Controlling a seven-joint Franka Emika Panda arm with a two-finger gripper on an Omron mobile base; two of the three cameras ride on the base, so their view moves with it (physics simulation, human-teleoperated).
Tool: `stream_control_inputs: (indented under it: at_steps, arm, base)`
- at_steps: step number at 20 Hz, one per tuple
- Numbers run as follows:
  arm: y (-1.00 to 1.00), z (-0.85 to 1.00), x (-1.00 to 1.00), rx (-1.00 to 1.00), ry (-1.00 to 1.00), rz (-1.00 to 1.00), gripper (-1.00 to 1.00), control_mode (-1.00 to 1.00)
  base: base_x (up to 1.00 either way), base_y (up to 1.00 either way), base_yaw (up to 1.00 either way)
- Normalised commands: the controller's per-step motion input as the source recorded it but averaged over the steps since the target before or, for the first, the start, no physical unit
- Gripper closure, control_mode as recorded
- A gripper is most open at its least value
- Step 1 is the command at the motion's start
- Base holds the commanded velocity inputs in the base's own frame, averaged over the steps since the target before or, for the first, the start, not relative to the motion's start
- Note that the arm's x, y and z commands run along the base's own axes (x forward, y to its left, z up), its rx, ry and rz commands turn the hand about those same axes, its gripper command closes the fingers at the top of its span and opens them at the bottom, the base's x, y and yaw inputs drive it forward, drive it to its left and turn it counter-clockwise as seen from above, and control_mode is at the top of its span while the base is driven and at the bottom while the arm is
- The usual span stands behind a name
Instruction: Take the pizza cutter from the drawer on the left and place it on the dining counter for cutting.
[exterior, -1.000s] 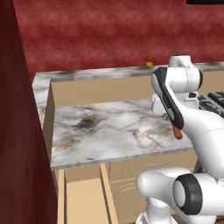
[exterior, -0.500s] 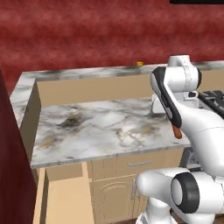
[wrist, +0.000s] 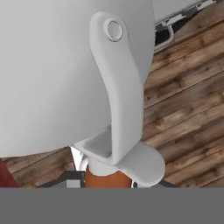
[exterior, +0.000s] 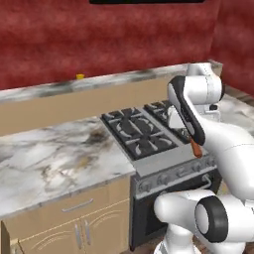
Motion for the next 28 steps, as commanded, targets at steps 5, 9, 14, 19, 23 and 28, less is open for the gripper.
stream_control_inputs:
  at_steps: [5,9,14,19,23,28]
  arm:
    - [0.00,0.00,0.00,0.00,0.00,0.00,1.00,1.00]
    - [0.00,0.00,0.00,0.00,0.00,0.00,1.00,1.00]
    - [0.00,0.00,0.00,0.00,0.00,0.00,1.00,1.00]
    - [0.00,0.00,0.00,0.00,0.00,0.00,1.00,1.00]
    - [0.00,0.00,0.00,0.00,0.00,0.00,1.00,1.00]
    - [0.00,0.00,0.00,0.00,0.00,0.00,1.00,1.00]
  base:
    - [0.00,-0.49,-0.83]
    - [0.00,-0.48,-0.83]
    - [0.03,-0.62,-0.78]
    - [0.32,-0.68,-0.58]
    - [0.53,-0.41,-0.37]
    - [0.65,-0.17,-0.21]
